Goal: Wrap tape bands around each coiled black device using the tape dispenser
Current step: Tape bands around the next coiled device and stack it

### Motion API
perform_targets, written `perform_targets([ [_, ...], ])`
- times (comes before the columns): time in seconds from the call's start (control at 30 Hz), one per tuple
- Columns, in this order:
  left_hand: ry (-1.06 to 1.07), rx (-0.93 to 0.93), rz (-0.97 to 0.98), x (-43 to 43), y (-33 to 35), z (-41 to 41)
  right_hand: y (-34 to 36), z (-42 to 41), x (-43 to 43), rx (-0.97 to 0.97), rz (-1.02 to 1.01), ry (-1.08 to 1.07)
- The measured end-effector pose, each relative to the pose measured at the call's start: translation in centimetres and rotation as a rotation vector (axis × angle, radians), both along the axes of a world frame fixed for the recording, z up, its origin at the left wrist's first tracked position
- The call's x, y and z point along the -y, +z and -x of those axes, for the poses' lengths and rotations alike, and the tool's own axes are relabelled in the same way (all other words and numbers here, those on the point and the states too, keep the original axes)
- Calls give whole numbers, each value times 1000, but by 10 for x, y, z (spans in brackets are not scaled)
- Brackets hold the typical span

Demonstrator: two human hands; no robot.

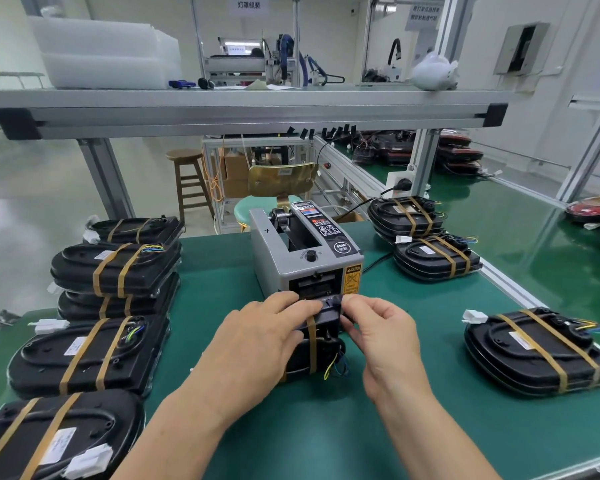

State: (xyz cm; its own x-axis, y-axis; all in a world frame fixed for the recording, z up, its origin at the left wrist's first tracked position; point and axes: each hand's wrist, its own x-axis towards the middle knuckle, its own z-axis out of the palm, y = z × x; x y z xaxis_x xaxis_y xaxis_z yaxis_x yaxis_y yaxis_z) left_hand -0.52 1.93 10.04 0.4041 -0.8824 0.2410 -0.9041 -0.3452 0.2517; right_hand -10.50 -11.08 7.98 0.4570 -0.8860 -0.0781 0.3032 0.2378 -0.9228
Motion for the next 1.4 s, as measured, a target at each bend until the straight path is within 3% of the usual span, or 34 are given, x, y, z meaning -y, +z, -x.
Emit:
perform_targets([
  [0.17,-16,-2,55,1,-4,1,-8,-4,-2,-77,82,-72],
  [0.33,-11,-13,89,1,-5,0,-3,-3,-3,-10,59,-25],
  [0.87,-17,15,49,3,-3,2,-9,-6,0,-172,204,-54],
  [1.07,1,-3,49,2,-2,5,-11,-4,4,-166,161,-75],
  [1.3,-19,-65,152,3,-1,4,-10,-13,10,-287,299,7],
  [1.4,1,-72,189,1,-1,5,-8,-14,13,-376,479,-23],
])
